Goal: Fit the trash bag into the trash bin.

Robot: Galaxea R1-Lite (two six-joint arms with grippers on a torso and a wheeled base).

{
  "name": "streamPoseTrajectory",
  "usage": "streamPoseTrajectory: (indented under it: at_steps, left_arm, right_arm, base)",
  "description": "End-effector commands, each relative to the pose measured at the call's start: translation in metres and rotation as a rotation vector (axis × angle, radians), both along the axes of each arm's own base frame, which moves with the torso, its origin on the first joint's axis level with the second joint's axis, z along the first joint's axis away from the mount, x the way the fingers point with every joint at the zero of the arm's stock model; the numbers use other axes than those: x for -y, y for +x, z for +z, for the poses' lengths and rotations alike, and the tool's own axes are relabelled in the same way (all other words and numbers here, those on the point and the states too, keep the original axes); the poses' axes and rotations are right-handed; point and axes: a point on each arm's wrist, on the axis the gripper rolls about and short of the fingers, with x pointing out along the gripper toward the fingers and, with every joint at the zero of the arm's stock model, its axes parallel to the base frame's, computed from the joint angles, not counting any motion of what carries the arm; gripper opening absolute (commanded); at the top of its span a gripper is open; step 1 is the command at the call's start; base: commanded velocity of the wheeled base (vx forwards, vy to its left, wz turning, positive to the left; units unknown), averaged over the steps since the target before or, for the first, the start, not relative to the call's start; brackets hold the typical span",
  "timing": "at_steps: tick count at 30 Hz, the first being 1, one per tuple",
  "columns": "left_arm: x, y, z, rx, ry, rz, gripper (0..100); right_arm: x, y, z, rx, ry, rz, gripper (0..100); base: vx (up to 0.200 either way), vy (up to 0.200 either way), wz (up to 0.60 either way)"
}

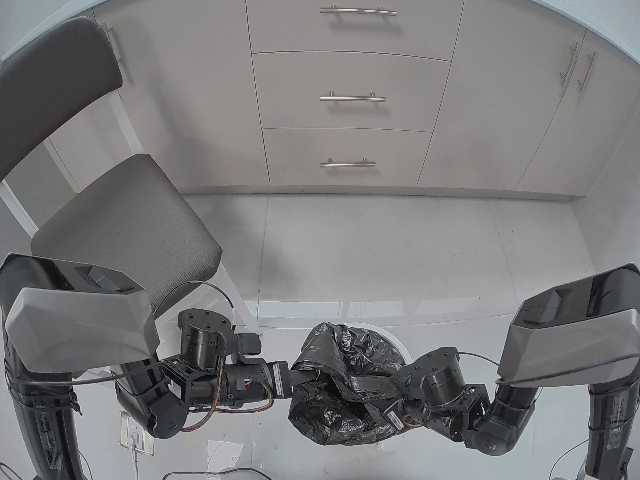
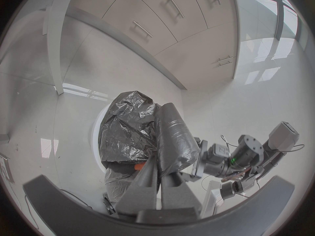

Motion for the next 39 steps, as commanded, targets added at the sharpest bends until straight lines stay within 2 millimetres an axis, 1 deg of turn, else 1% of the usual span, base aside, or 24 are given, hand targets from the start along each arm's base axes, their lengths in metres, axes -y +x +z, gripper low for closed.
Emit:
streamPoseTrajectory:
  at_steps: [1,4,7,10,12,15,17,18,22,33,36,38,39]
  left_arm:
    - [0.000,0.000,0.000,0.000,0.000,0.000,0]
    - [0.000,0.000,0.000,0.000,0.000,0.000,0]
    - [0.000,0.000,0.000,0.000,0.000,0.000,0]
    - [0.000,0.000,0.000,0.000,0.000,0.000,0]
    - [0.000,0.000,0.000,0.000,0.000,0.000,0]
    - [0.000,0.000,0.000,0.000,0.000,0.001,0]
    - [0.000,0.000,0.000,0.000,0.000,0.001,0]
    - [0.000,0.000,0.000,0.000,0.000,0.000,0]
    - [0.000,0.000,0.000,-0.001,0.000,0.000,0]
    - [0.001,0.003,-0.002,0.028,0.022,0.019,0]
    - [0.000,0.005,-0.006,0.076,0.066,0.005,0]
    - [0.002,0.011,-0.016,0.167,0.155,0.016,0]
    - [0.002,0.013,-0.017,0.186,0.173,0.021,0]
  right_arm:
    - [-0.006,0.029,-0.019,0.014,0.013,-0.040,100]
    - [-0.010,0.036,-0.022,0.024,0.023,-0.044,100]
    - [-0.013,0.039,-0.020,0.039,0.035,-0.047,100]
    - [-0.014,0.040,-0.012,0.057,0.054,-0.051,100]
    - [-0.012,0.041,0.000,0.088,0.081,-0.059,100]
    - [-0.007,0.041,0.011,0.122,0.103,-0.076,100]
    - [-0.007,0.041,0.011,0.122,0.103,-0.076,100]
    - [-0.003,0.038,0.022,0.161,0.116,-0.097,100]
    - [0.001,0.035,0.031,0.181,0.131,-0.102,100]
    - [0.015,0.049,0.037,0.205,0.143,-0.162,100]
    - [0.017,0.053,0.034,0.209,0.146,-0.174,100]
    - [0.018,0.055,0.031,0.217,0.151,-0.178,100]
    - [0.018,0.055,0.031,0.220,0.153,-0.178,100]
  base:
    - [0.000,0.000,0.00]
    - [0.000,0.000,0.00]
    - [0.000,0.000,0.00]
    - [0.000,0.000,0.00]
    - [0.000,0.000,0.00]
    - [0.000,0.000,0.00]
    - [0.000,0.000,0.00]
    - [0.000,0.000,0.00]
    - [0.000,0.000,0.00]
    - [0.000,0.000,0.00]
    - [0.000,0.000,0.00]
    - [0.000,0.000,0.00]
    - [0.000,0.000,0.00]
